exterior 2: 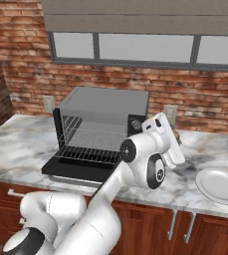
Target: Pull the toaster oven rack outwards. Pick up the baguette from the plate and place it on the toaster oven rack. Close the toaster oven door fully and set the temperature to the lowest setting.
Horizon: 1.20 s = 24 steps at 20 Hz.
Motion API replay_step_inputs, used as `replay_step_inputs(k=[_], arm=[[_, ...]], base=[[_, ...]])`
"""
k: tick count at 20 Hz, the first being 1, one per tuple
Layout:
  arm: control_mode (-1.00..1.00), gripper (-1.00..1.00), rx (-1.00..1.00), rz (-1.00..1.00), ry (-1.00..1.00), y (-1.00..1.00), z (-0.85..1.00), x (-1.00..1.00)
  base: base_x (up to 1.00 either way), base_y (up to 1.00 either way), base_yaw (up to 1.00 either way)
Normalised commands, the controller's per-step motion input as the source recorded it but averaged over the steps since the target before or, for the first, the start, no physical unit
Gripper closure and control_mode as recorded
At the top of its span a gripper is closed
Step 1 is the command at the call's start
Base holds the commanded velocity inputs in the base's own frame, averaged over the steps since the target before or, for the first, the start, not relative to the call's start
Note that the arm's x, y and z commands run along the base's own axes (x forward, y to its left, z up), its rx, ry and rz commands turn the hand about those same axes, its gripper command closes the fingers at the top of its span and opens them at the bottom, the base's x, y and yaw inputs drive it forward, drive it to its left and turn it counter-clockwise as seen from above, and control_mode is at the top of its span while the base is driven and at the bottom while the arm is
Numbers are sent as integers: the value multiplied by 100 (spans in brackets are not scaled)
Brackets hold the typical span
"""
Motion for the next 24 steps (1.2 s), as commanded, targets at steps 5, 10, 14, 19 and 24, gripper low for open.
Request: replay_step_inputs(k=[5,10,14,19,24], arm=[[-100,100,2,-7,27,93,10,-20],[-100,100,15,-10,13,66,6,-34],[-100,100,4,-5,3,73,1,-6],[-100,100,-9,-4,0,81,11,0],[-100,100,0,-7,-1,70,0,0]], base=[[0,0,0],[0,0,0],[0,0,0],[0,0,0],[0,0,0]])
